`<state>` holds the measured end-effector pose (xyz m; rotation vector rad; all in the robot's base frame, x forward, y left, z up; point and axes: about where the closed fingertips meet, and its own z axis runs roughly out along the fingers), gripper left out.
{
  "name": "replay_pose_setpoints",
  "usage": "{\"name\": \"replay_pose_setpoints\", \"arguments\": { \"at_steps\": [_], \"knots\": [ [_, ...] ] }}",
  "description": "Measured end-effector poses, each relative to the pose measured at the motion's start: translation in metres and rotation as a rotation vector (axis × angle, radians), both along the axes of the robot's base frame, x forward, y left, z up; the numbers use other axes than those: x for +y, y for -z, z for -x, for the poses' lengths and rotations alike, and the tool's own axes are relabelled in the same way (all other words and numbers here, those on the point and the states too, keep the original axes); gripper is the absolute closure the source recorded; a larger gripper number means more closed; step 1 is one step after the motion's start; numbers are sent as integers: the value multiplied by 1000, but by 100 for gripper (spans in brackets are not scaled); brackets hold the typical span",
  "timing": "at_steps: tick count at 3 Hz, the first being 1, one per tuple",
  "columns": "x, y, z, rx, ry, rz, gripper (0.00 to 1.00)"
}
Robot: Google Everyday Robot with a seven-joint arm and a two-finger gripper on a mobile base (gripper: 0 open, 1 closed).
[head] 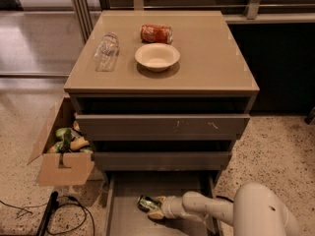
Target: Pick green can from bottom drawer and place on counter
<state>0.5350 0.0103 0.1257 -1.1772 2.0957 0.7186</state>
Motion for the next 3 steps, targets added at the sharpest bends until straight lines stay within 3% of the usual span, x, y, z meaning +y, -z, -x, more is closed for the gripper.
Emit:
{"name": "replay_pose_setpoints", "arguments": {
  "at_steps": [1, 2, 3],
  "knots": [
    [0, 0, 0, 0, 0, 0, 88],
    [0, 0, 0, 0, 0, 0, 100],
    [1, 5, -3, 38, 3, 10, 100]
  ]
}}
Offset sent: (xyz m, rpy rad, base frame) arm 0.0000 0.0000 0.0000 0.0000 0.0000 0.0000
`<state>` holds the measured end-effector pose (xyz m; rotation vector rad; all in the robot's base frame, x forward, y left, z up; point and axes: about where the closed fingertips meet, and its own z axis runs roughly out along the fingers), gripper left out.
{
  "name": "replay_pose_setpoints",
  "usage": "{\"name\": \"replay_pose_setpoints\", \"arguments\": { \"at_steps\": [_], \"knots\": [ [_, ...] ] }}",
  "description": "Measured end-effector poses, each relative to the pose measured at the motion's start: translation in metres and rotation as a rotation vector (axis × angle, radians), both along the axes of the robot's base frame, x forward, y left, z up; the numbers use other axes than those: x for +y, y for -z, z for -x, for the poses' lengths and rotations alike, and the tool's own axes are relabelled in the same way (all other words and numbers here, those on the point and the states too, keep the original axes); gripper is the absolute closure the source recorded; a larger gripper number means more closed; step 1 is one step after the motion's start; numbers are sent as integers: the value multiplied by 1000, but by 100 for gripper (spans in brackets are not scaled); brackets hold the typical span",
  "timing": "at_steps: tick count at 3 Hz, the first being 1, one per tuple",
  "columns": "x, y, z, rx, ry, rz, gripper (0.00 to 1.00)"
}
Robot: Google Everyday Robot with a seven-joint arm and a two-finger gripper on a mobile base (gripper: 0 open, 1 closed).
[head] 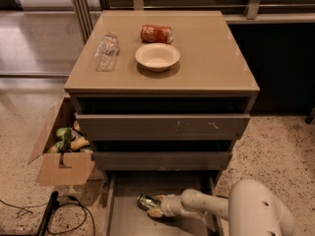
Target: Pick green can from bottom drawer and place on counter
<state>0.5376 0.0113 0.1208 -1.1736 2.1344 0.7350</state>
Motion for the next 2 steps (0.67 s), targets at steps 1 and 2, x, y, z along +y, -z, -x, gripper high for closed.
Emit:
{"name": "replay_pose_setpoints", "arguments": {
  "at_steps": [1, 2],
  "knots": [
    [-1, -4, -15, 57, 15, 50, 100],
    [-9, -41, -32, 32, 15, 87, 100]
  ]
}}
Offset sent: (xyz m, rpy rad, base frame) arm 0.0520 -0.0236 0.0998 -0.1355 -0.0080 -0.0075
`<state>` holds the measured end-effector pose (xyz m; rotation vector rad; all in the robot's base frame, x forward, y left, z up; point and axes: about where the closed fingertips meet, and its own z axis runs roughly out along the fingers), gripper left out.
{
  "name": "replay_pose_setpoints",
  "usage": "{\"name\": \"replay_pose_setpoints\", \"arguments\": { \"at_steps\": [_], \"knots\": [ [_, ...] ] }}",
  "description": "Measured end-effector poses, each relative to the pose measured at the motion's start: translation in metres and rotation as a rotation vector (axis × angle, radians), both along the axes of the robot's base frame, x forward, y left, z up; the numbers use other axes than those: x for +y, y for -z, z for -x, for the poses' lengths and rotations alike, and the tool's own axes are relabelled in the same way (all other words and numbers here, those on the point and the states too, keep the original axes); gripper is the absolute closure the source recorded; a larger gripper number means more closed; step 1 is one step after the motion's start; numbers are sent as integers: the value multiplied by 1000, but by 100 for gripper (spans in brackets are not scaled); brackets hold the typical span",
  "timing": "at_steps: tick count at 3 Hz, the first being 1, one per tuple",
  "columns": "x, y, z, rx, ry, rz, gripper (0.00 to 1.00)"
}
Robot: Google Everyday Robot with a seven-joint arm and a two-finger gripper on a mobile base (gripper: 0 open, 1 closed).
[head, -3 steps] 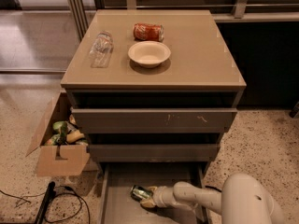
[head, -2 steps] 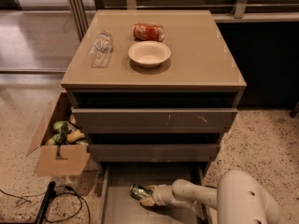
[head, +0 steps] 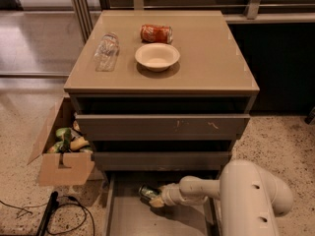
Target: Pick green can from bottom drawer and place on counter
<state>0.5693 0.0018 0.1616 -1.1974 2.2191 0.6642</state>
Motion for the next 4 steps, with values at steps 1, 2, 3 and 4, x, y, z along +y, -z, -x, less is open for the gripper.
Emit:
{"name": "replay_pose_setpoints", "arguments": {
  "at_steps": [1, 2, 3, 4],
  "knots": [
    [-10, -44, 2, -68, -15, 5, 100],
    [-22, -70, 20, -109, -36, -47, 100],
    [-40, -102, 64, -133, -99, -149, 100],
    [-59, -163, 79, -200, -142, -233, 100]
  ]
}}
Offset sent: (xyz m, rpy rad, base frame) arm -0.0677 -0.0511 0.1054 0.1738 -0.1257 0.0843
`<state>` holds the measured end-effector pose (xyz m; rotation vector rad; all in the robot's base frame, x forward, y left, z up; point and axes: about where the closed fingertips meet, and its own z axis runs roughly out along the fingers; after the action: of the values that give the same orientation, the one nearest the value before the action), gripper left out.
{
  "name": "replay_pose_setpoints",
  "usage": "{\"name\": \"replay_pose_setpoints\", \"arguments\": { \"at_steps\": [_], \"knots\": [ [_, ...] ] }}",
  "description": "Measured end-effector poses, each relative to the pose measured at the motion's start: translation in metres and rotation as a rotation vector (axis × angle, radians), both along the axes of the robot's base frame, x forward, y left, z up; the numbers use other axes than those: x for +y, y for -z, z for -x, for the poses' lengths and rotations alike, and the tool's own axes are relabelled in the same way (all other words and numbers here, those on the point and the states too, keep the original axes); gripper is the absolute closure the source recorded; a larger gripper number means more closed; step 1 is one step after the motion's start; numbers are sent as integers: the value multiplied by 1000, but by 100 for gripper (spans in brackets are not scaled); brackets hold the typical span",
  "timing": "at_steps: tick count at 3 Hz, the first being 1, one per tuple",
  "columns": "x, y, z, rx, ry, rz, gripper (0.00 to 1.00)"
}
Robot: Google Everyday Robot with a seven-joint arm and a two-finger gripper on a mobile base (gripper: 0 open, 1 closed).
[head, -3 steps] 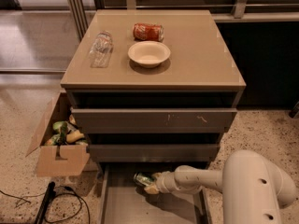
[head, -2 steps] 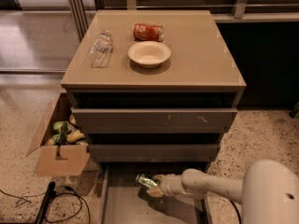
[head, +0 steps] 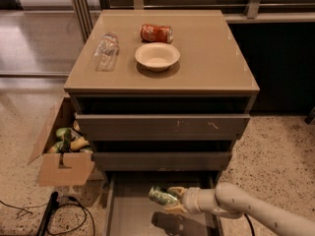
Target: Pick green can from bottom drawer and place on counter
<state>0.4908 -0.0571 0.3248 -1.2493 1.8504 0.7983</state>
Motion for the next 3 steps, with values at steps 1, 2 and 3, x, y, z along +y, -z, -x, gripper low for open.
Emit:
{"name": "replay_pose_setpoints", "arguments": {
  "at_steps": [1, 2, 3],
  "knots": [
    [-13, -66, 0, -93, -3, 14, 100],
    [-13, -66, 0, -93, -3, 14, 100],
    [-14, -86, -2, -126, -14, 24, 100]
  ]
}}
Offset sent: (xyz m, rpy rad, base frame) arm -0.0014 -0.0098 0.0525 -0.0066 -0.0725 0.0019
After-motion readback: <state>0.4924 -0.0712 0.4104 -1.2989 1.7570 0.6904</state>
